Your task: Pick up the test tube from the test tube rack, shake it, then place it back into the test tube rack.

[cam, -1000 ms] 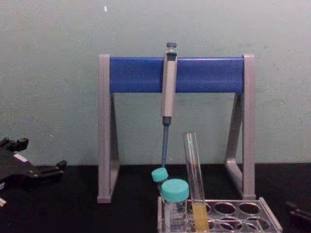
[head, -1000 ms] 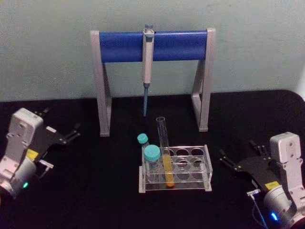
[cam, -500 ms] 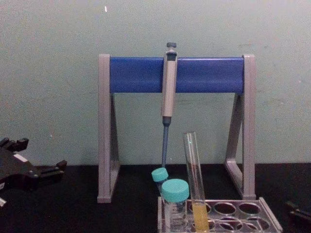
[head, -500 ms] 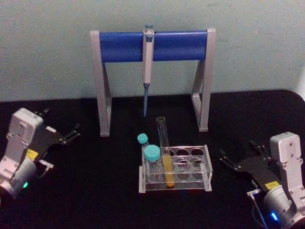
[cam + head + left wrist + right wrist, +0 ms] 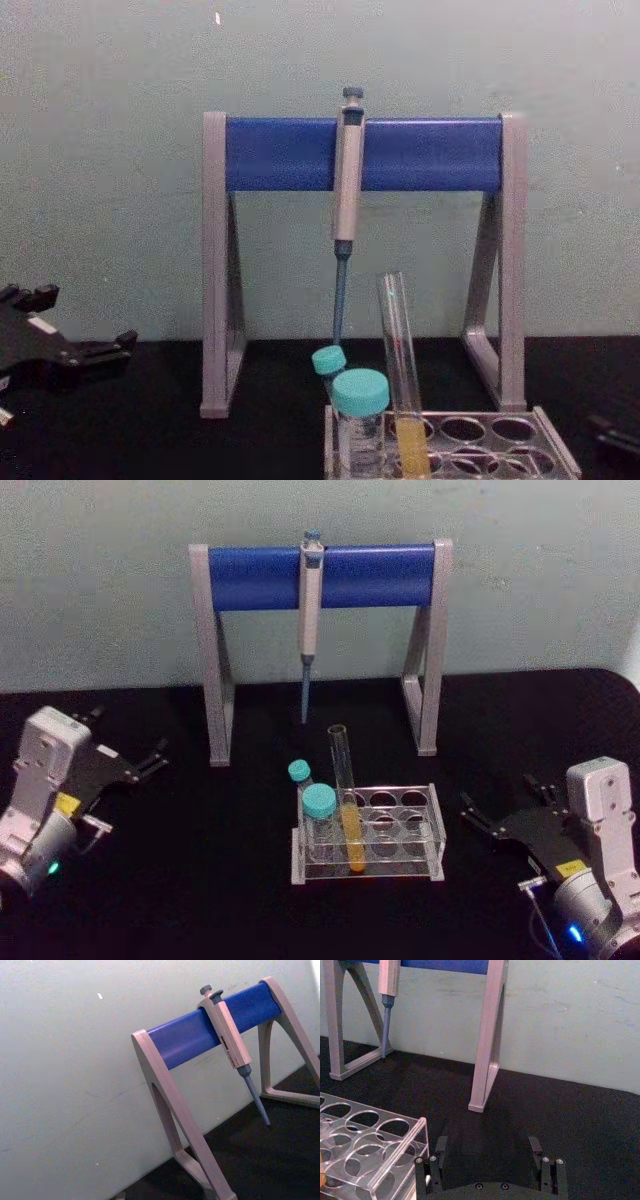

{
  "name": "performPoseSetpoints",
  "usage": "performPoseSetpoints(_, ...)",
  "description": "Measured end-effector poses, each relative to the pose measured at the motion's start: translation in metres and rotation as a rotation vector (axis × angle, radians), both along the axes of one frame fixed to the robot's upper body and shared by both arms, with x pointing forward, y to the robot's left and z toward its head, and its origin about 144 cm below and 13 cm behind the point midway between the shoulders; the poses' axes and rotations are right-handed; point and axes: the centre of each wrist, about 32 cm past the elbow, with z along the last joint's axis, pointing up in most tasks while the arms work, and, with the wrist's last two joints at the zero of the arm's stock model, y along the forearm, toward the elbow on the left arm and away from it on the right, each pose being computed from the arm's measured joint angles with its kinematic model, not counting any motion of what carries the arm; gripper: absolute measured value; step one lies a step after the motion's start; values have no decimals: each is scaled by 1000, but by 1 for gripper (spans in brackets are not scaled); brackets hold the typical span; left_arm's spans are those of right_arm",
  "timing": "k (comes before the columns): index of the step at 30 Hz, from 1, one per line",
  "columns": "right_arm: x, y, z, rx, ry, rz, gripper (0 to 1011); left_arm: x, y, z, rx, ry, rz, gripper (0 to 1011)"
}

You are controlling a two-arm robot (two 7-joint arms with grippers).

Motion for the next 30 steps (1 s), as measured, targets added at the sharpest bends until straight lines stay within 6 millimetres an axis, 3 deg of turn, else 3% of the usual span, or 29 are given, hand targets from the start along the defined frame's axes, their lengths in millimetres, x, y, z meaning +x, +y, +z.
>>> performPoseSetpoints(30, 0, 0, 0, 0, 0, 0, 1000, 0, 0, 0, 0, 0, 0, 1001)
